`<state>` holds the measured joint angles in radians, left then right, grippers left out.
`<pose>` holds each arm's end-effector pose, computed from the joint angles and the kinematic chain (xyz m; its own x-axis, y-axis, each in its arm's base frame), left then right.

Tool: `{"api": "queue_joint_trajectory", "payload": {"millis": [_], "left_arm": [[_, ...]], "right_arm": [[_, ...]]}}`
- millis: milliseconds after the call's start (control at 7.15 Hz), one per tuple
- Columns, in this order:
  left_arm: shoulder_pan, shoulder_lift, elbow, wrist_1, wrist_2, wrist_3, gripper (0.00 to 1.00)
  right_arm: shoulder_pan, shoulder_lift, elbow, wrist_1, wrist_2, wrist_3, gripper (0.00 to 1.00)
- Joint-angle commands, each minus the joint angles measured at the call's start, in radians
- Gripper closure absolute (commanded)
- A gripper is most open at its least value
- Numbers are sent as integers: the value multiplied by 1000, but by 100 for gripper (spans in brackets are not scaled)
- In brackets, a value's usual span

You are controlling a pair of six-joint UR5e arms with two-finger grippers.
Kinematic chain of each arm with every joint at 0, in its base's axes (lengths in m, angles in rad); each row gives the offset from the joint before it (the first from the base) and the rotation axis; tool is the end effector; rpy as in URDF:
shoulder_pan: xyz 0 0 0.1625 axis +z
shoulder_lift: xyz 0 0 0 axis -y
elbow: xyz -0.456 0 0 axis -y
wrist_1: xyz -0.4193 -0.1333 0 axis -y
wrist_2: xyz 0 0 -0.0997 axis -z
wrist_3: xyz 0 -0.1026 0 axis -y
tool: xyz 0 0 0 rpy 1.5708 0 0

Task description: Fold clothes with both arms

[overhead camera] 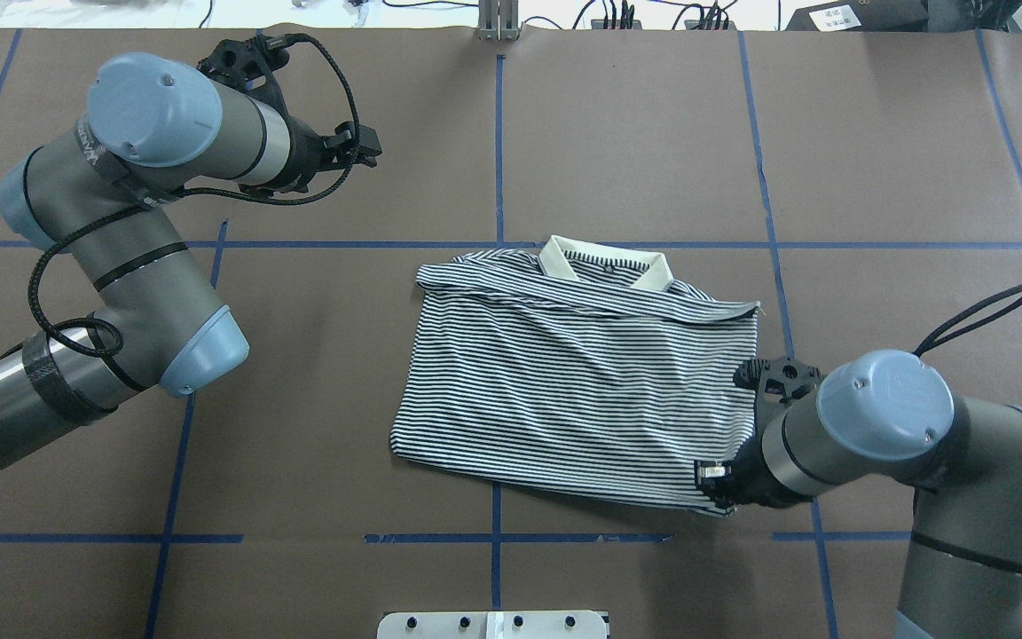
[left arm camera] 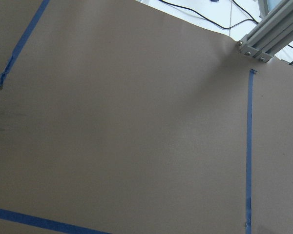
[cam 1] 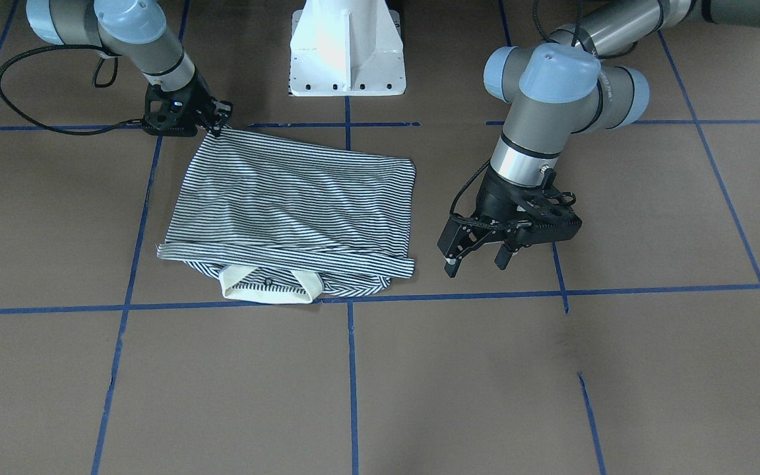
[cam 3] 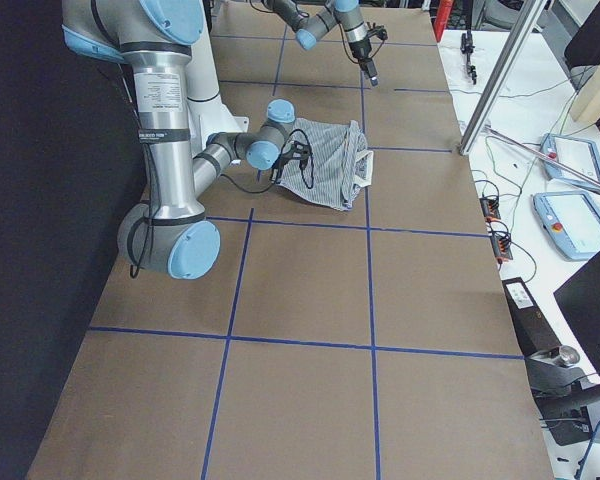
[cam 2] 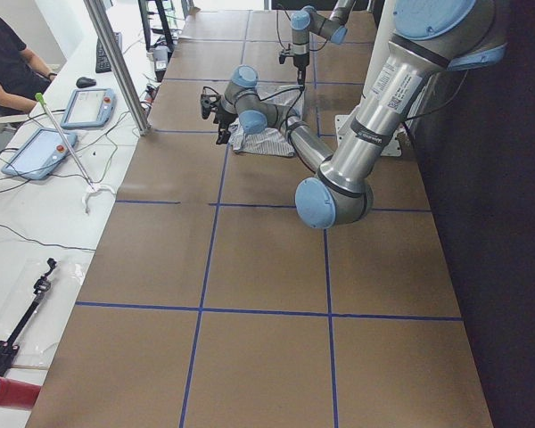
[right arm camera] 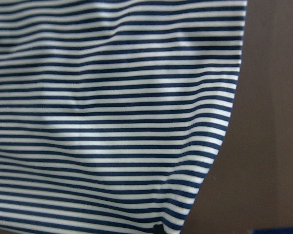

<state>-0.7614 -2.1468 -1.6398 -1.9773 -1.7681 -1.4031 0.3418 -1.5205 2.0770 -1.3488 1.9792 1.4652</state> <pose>0.4433 -0.5789 0.2562 0.4466 -0.1995 -0.8722 0.4856 0.8728 0.0490 -0.4552 -0.2602 0.3935 0.6718 0.1363 0.7281 0.0261 0.9780 -0.2072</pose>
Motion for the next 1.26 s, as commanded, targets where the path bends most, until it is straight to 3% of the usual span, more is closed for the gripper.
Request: {"api": "queue_joint_trajectory", "payload": {"millis": [0,140,280,559,699,979,1118], "left_arm": [[2,1,0,0,-1,-1,0],[4,1,0,0,-1,-1,0],[5,1,0,-2,-1,-2,0],[26,-1,-12,2,-7,-8,0],[57,5,-52,32,-28,-84,0],[233,7,-220,316,-16,-332,0],[307,8,-266,386,27,-449,0]], "right_arm": [[-140,-38,67,4,-2,117,100],[-199,-43,72,4,-8,144,100],[-229,-41,75,5,-17,180,1],[-222,-23,89,5,-51,231,0],[-133,12,92,5,-56,222,0],[59,110,90,5,-45,183,0],[136,150,87,2,-39,176,0]]}}
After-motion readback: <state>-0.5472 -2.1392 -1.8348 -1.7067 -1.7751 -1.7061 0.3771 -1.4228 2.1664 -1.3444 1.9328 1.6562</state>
